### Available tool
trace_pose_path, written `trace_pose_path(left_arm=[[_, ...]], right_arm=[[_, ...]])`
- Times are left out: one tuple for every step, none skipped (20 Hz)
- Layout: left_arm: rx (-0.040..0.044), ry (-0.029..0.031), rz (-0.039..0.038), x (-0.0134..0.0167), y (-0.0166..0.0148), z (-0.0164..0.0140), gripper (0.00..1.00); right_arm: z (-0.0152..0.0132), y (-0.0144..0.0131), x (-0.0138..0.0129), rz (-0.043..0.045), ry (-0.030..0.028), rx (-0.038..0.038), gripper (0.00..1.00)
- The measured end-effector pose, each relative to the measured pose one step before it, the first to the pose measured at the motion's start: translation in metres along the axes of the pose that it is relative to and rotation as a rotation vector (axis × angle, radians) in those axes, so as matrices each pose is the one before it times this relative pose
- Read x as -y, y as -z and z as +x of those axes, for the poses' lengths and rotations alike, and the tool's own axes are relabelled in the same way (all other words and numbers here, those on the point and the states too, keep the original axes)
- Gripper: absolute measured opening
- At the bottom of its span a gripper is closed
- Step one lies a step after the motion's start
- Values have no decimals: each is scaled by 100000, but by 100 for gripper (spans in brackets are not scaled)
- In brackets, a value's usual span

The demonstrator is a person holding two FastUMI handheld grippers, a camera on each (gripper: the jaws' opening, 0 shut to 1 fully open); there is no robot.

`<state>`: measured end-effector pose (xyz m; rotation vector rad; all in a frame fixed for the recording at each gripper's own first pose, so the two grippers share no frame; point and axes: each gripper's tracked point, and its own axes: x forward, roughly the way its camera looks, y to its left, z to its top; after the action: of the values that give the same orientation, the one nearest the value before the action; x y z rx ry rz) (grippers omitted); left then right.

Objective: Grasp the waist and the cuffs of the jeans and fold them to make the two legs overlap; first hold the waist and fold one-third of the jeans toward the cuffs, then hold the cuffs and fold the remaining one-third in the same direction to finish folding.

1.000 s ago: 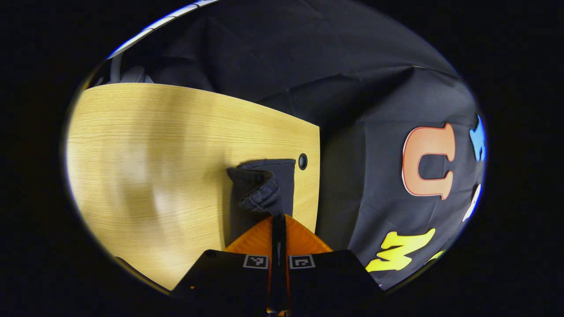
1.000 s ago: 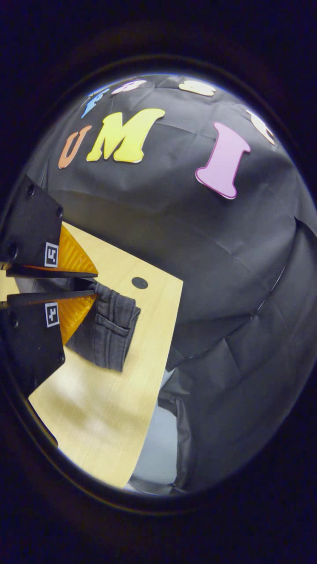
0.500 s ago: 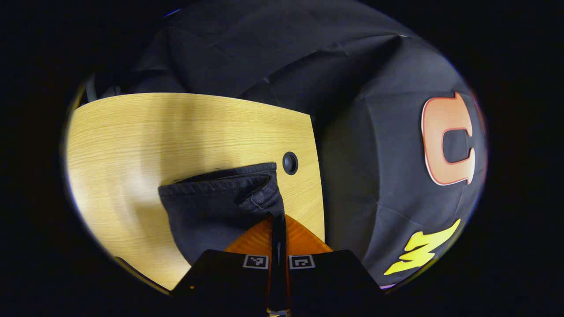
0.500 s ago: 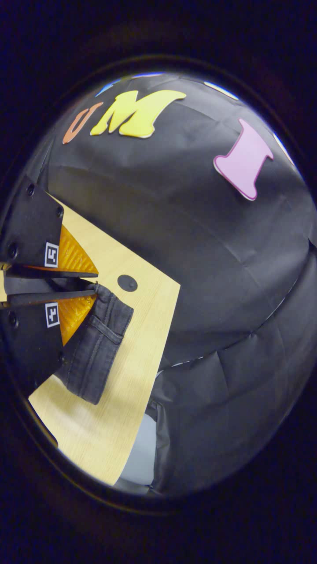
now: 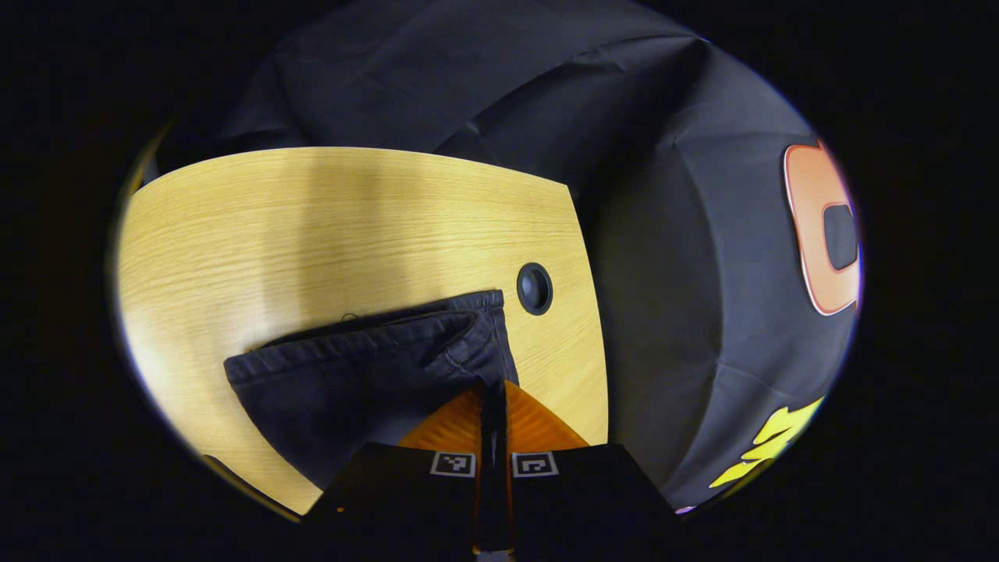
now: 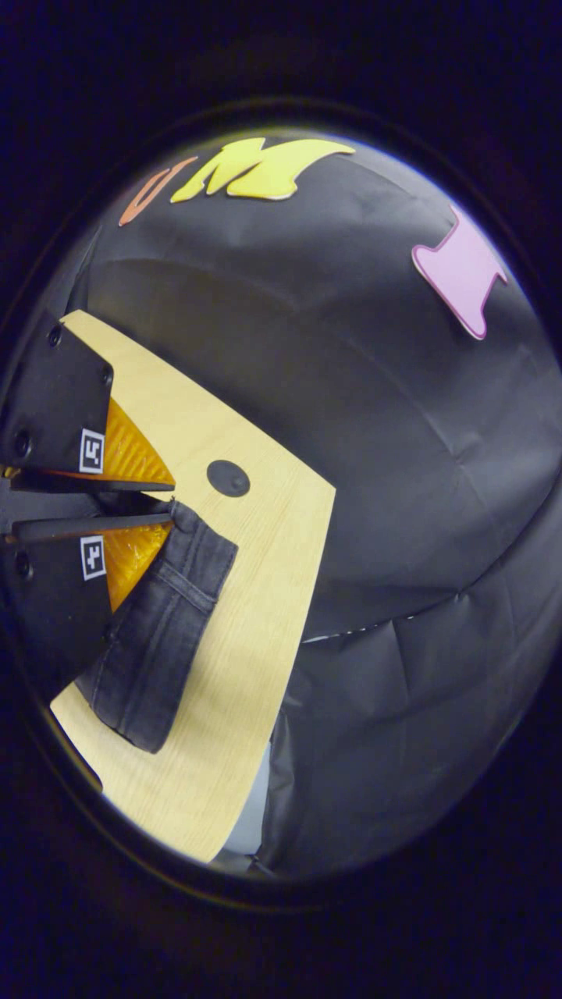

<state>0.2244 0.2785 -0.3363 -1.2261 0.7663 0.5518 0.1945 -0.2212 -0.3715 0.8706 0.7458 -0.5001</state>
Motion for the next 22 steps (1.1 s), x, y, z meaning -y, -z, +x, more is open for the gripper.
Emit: trace_pose_path(left_arm=[[2318,-1519,2471,-372,-112,218,3],[4553,-1622,4378,51,-380,161,5],[4569,-137,4016,244,-398,49,36],[2849,2489,3590,1379,-402,625,67],[1196,4479,2159,947,-945,-1019,99],[1188,3047,3037,1451,-544,-546,99],[1743,2776,3513,1148,-659,-1176,99],[2882,2545,4633,1565,-1337,-1123,99],[3708,2673,5887,1369,-1215,-1663,99],[2875,2444,6933,1388,-1082,-1571,99],[3163,2830,7412,1214,-500,-1709,99],[3125,2904,8210,1097,-317,-1389,99],[3336,2484,8397,1058,-693,-942,99],[3658,3315,8079,1454,-822,-1167,99],[3877,2897,7860,1351,-654,-1216,99],[3003,2621,7198,1314,-651,-1307,99],[3499,2904,5751,1465,-742,-1332,98],[3388,3577,4690,1389,-743,-1222,99],[2849,3485,3610,1371,-958,-1325,99],[2818,2389,3151,1188,-784,-1181,98],[1781,2241,1818,1304,-548,-1077,99],[1441,1823,100,1050,-567,-870,98]], right_arm=[[502,451,-262,1118,-1193,-1754,16],[-8,679,-649,276,-3430,-2486,43],[-754,627,-298,-1050,-1348,-953,69],[-817,-443,-50,-3202,875,1460,96],[-139,103,-777,-1935,-2075,561,92],[-741,-12,-885,-986,-2275,-222,92],[-1006,-210,-986,-728,-2634,540,92],[-1069,-340,-614,-1198,-2153,957,98],[-944,-503,-403,-1672,-1586,1624,98],[-1207,-378,-246,-1855,-1230,1541,98],[-1496,-119,-334,-1782,-968,1591,98],[-1161,-244,98,-2088,40,1329,98],[-1029,-178,236,-2277,495,1429,98],[-959,65,489,-1934,931,841,98],[-1001,407,671,-817,666,459,98],[-770,509,621,1094,363,-174,98],[-686,775,647,2024,670,-876,92],[-482,698,839,2775,1137,-948,92],[-318,806,965,3747,569,-850,92],[-225,563,843,5777,375,-1103,92],[-244,504,842,6021,71,-1144,92],[-39,295,1094,5697,1142,-860,92]])
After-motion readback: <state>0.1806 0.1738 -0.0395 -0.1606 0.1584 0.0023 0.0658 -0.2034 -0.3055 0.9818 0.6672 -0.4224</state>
